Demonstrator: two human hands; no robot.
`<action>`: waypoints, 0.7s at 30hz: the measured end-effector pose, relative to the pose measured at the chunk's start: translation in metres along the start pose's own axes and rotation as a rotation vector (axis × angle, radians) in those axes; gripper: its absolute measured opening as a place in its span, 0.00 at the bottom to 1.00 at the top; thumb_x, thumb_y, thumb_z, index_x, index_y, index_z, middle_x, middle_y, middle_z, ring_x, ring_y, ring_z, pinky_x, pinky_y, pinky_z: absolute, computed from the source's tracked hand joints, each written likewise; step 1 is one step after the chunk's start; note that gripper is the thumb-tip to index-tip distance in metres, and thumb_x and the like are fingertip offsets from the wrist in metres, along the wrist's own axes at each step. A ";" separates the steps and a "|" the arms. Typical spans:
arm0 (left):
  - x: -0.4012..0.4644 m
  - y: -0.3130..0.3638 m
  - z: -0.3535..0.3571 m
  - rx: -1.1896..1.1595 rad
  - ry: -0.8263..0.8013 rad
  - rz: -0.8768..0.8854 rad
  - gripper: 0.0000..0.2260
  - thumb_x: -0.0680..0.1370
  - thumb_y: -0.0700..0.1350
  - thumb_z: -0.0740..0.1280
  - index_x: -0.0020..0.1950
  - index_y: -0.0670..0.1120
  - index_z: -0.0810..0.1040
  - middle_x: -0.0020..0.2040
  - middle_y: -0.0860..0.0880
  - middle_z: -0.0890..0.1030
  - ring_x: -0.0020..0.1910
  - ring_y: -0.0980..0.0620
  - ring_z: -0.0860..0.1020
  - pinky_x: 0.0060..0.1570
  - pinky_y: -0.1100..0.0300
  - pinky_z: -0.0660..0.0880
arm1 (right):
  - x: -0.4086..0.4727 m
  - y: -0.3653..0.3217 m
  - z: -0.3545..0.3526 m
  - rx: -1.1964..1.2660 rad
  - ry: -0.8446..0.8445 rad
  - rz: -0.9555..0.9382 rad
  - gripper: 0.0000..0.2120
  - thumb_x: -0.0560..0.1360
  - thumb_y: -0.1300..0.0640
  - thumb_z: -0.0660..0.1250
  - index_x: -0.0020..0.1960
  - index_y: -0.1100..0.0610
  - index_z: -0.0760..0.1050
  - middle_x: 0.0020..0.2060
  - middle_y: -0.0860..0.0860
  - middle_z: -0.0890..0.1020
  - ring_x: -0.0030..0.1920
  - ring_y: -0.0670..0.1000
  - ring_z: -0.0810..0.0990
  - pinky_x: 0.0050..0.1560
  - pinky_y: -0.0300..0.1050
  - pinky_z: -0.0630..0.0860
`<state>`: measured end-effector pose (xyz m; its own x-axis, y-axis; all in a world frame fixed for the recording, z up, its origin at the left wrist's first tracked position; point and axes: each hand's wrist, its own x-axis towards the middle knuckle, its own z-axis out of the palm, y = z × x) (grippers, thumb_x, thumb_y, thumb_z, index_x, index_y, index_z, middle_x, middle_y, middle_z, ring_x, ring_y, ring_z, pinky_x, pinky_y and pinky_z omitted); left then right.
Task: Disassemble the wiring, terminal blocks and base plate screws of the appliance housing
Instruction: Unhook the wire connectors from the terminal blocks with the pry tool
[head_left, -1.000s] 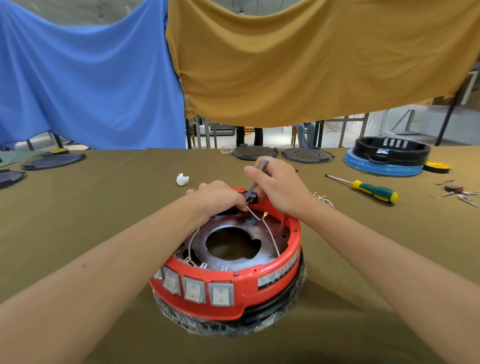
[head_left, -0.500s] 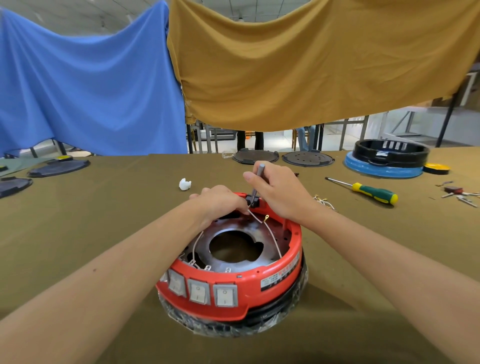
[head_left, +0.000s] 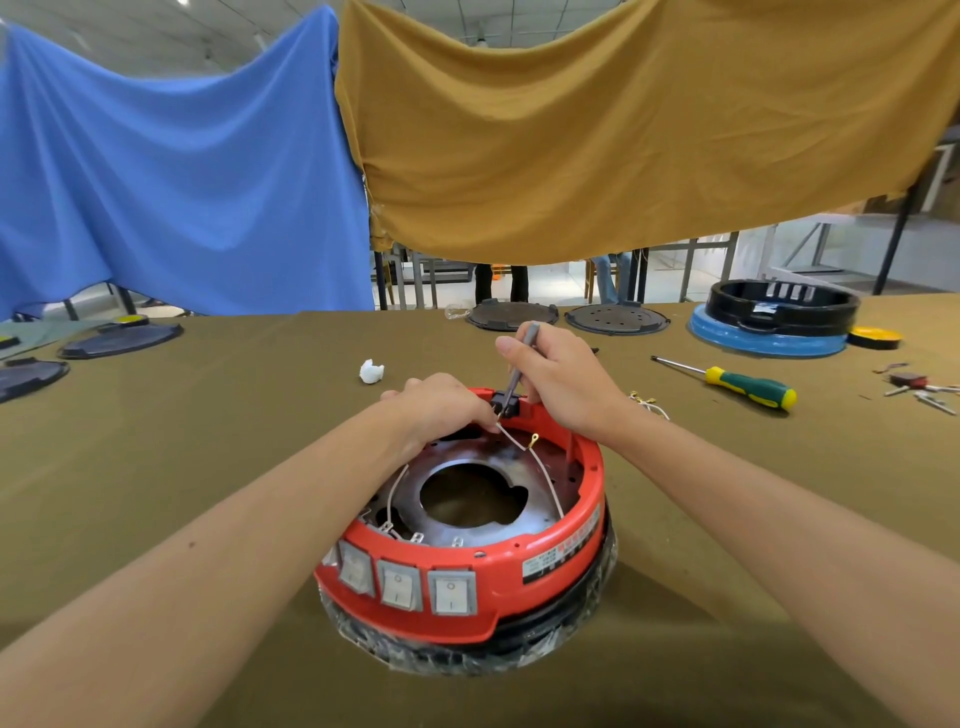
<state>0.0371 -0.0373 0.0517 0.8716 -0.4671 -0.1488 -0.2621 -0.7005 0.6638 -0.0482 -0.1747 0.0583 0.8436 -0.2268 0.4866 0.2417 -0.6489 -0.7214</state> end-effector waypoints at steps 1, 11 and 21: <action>0.000 0.000 0.000 -0.003 -0.006 0.008 0.30 0.58 0.57 0.72 0.56 0.44 0.82 0.63 0.37 0.77 0.65 0.37 0.73 0.65 0.42 0.71 | 0.000 0.000 0.000 0.001 0.001 0.000 0.16 0.83 0.50 0.60 0.40 0.58 0.69 0.32 0.53 0.73 0.33 0.50 0.72 0.41 0.51 0.73; 0.000 -0.003 -0.002 -0.010 -0.021 0.029 0.27 0.58 0.57 0.73 0.53 0.46 0.83 0.61 0.38 0.78 0.63 0.38 0.74 0.65 0.43 0.71 | 0.000 -0.002 0.001 -0.018 -0.027 0.020 0.17 0.84 0.49 0.60 0.41 0.59 0.70 0.35 0.54 0.72 0.38 0.53 0.72 0.49 0.61 0.75; -0.001 -0.003 -0.001 -0.057 -0.028 0.040 0.24 0.59 0.57 0.73 0.51 0.47 0.83 0.60 0.38 0.78 0.63 0.37 0.74 0.65 0.43 0.71 | -0.003 -0.001 0.001 -0.049 -0.029 -0.055 0.17 0.83 0.50 0.61 0.40 0.59 0.69 0.31 0.52 0.72 0.33 0.50 0.70 0.41 0.52 0.71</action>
<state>0.0376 -0.0342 0.0502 0.8489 -0.5093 -0.1415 -0.2712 -0.6496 0.7103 -0.0508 -0.1726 0.0568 0.8436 -0.1688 0.5097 0.2649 -0.6949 -0.6685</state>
